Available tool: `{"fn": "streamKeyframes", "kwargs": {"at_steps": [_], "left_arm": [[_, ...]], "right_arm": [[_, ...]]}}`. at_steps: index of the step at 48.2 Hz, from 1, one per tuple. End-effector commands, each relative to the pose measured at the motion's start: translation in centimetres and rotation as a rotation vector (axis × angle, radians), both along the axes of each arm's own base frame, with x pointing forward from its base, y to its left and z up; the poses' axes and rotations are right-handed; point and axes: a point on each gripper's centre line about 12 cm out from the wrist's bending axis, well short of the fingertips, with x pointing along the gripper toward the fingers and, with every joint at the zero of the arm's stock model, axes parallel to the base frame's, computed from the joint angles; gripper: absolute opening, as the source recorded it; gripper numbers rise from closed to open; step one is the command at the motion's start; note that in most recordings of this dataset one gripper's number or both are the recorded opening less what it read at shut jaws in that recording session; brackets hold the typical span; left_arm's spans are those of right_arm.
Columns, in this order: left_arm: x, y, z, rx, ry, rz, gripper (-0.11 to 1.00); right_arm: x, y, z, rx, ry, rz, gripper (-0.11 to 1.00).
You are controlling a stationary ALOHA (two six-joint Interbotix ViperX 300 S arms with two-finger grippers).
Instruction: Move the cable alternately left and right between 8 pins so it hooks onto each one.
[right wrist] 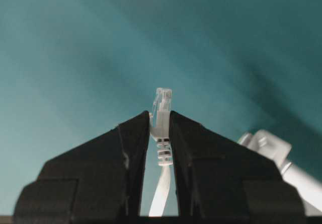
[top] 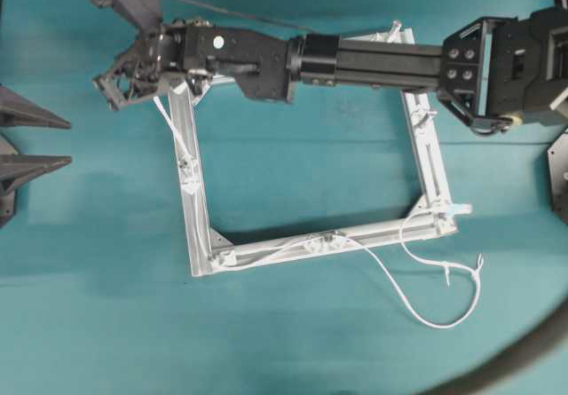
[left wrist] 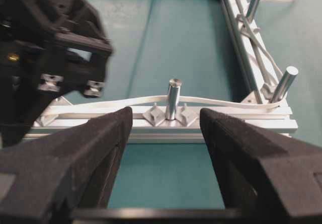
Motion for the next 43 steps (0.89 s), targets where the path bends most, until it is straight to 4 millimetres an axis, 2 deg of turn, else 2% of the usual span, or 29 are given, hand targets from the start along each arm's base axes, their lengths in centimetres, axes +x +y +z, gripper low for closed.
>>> {"fn": "streamKeyframes", "kwargs": {"at_steps": [1,20,43], "left_arm": [[0.1,0.0,0.3,0.002,-0.007,-0.002,0.67],[0.1,0.0,0.4,0.002,-0.009,-0.002,0.68],[0.1,0.0,0.3,0.002,-0.007,-0.002,0.67]], "right_arm": [[0.0,-0.8,2.9,-0.012,-0.055,-0.012,0.15],[-0.7,-3.1,3.0,-0.013,-0.075,-0.188,0.15],[-1.5,-3.4,2.6,-0.008,-0.035,-0.241,0.15]]}}
